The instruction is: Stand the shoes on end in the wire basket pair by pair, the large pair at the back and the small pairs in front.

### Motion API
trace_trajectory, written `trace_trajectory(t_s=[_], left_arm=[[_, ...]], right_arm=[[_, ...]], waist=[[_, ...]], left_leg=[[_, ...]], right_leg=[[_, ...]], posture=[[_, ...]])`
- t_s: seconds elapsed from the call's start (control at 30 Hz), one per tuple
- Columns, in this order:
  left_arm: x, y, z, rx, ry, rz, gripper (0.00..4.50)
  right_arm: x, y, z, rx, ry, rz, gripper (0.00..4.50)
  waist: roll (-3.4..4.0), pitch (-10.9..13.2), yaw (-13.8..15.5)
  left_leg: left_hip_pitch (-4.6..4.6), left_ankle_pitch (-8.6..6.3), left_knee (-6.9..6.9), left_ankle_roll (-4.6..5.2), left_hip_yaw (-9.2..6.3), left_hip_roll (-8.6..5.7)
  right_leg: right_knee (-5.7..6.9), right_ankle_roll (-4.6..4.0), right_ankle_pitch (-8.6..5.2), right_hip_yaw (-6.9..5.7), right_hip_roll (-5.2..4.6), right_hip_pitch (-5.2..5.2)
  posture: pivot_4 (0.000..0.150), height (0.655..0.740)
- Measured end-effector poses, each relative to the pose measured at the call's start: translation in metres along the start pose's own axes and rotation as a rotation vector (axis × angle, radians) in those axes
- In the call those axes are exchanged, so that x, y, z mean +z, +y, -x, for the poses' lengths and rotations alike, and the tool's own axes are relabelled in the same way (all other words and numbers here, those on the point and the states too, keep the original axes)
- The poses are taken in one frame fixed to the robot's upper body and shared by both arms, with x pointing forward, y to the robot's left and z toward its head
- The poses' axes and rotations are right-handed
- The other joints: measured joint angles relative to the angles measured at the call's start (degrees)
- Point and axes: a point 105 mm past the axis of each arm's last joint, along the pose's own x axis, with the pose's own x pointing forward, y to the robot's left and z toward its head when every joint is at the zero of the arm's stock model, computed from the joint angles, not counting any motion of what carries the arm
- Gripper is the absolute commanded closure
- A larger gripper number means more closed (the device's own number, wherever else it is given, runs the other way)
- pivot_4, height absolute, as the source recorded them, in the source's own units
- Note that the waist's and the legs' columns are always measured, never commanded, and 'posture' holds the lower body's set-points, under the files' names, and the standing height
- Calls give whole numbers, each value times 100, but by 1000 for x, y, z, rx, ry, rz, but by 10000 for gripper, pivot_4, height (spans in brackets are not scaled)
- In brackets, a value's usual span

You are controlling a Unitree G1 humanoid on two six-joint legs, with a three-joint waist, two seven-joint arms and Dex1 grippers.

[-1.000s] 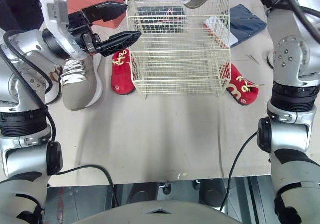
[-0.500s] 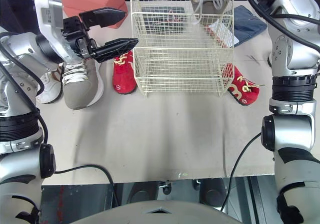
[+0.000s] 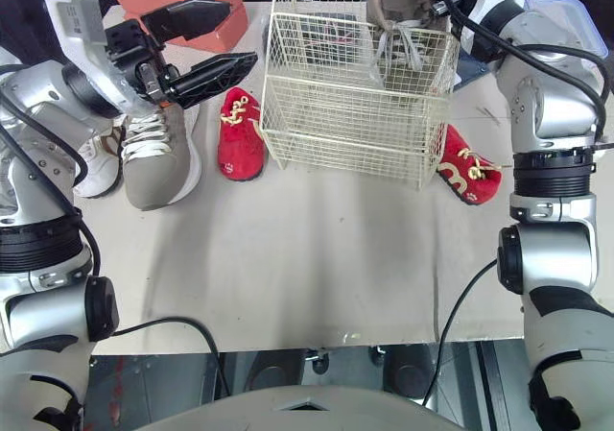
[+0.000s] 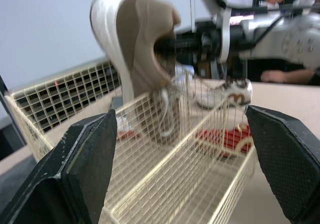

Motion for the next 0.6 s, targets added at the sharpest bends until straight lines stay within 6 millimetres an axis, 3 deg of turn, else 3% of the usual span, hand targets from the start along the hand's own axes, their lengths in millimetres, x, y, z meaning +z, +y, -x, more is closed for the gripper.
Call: trace_trajectory(t_s=[0.37,0.6], left_arm=[[3,3,3,22,-12,-10,720],[1,3,2,20,-4,-17,0]], right_arm=[[-1,3,8,-29,-45,4,42783],[-1,5,12,-23,-64,33,10126]], waist=[[0,0,-29],[0,0,-46]], left_leg=[[0,0,-13,0,1,0],[1,0,-15,0,4,-1]], right_leg=[[-14,0,0,-1,3,-1],[-15,0,0,-2,6,-1]], posture=[[1500,6860],[1500,6860]])
